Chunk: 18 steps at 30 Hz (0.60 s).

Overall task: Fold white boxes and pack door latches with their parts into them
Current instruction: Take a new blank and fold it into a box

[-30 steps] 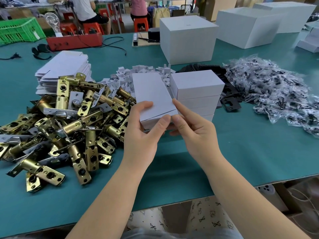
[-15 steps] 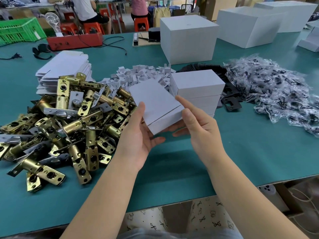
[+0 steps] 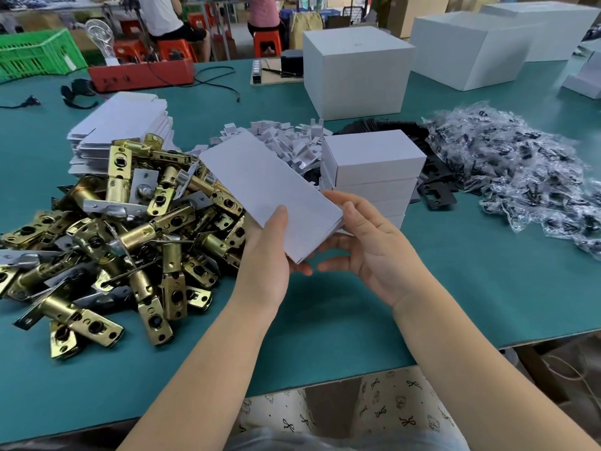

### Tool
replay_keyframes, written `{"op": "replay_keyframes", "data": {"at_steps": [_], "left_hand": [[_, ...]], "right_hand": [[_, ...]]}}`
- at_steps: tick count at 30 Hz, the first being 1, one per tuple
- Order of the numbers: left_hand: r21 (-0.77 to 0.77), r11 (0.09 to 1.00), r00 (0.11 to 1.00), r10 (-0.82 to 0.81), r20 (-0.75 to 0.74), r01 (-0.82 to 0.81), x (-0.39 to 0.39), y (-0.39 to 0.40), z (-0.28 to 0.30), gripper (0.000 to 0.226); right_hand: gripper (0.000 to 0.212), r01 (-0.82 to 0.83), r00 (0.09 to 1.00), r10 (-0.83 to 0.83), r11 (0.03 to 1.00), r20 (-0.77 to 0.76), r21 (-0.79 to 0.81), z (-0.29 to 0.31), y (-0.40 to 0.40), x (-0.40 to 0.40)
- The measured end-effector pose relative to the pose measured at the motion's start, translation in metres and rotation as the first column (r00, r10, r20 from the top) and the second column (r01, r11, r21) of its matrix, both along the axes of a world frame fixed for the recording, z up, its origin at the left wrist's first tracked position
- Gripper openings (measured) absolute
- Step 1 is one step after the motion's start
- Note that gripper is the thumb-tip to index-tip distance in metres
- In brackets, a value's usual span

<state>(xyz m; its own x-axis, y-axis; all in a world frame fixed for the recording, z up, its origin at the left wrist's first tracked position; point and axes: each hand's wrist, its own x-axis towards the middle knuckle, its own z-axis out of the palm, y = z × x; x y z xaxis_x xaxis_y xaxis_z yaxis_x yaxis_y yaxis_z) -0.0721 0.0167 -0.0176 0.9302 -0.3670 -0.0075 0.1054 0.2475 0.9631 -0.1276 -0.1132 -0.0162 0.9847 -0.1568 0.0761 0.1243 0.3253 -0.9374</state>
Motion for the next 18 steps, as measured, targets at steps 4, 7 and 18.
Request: {"op": "replay_keyframes", "data": {"at_steps": [4,7,18], "left_hand": [[0.009,1.0,0.997,-0.004,-0.077,0.004,0.0009,-0.0015,0.0004,0.058],[-0.026,1.0,0.991,-0.018,-0.132,0.015,0.0046,0.0023,0.0016,0.037],[0.003,0.997,0.988,-0.081,-0.131,0.082,0.0009,-0.0005,0.0008,0.034]], "right_hand": [[0.026,0.09,0.994,-0.082,0.991,0.078,-0.097,0.0021,0.0061,-0.0002],[0.034,0.103,0.989,-0.08,0.977,0.124,-0.189,0.0009,0.0076,-0.0024],[0.034,0.257,0.962,-0.229,0.942,0.149,-0.216,-0.0007,0.0072,-0.0025]]}}
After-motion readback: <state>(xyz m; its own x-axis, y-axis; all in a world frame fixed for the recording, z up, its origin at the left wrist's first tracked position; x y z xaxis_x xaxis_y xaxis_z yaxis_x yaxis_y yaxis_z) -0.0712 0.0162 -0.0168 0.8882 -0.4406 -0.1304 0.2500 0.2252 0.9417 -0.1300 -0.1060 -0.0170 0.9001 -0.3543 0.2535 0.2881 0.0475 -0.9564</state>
